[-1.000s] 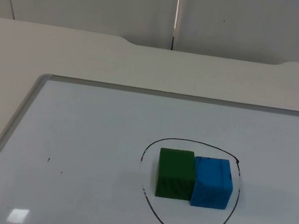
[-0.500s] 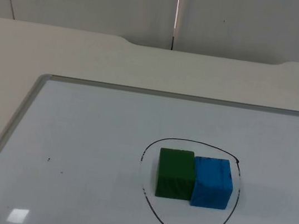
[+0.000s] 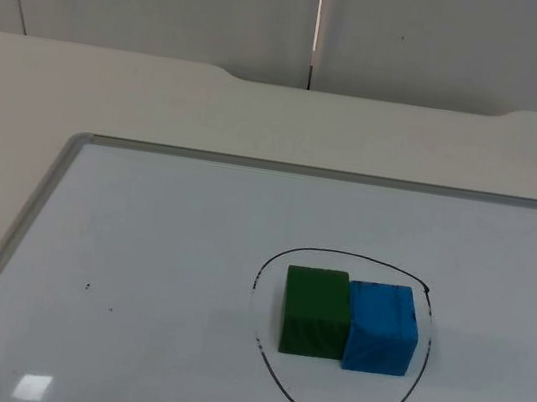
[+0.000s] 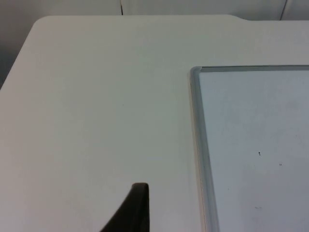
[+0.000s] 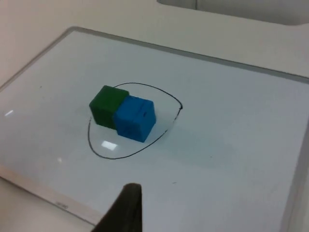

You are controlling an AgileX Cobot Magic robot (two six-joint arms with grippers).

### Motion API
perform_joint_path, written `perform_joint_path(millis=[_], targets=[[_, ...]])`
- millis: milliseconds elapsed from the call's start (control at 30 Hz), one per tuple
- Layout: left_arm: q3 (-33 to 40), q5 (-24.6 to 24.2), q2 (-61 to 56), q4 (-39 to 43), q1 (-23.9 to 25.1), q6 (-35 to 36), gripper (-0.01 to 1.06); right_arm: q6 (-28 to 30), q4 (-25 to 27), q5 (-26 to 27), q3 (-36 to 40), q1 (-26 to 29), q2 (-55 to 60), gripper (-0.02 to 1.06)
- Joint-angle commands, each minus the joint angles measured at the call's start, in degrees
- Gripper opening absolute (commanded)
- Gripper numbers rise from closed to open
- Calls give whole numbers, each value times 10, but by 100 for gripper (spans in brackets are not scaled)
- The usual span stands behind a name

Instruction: Push the two cubes into the marked area.

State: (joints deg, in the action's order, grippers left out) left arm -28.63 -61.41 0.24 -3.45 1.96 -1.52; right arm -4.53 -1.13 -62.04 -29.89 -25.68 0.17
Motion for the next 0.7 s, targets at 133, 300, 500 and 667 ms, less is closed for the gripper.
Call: perform_joint_path(millis=[133,300,500,667], targets=[[3,-1,-2,0,1,0,105,5,2,3,3,74,-2,105],[3,-1,-2,0,1,0,105,5,2,3,3,129,-2,105],[3,-1,-2,0,1,0,105,5,2,3,3,194,-2,105],[3,-1,-2,0,1,0,105,5,2,3,3,238,-2,105]])
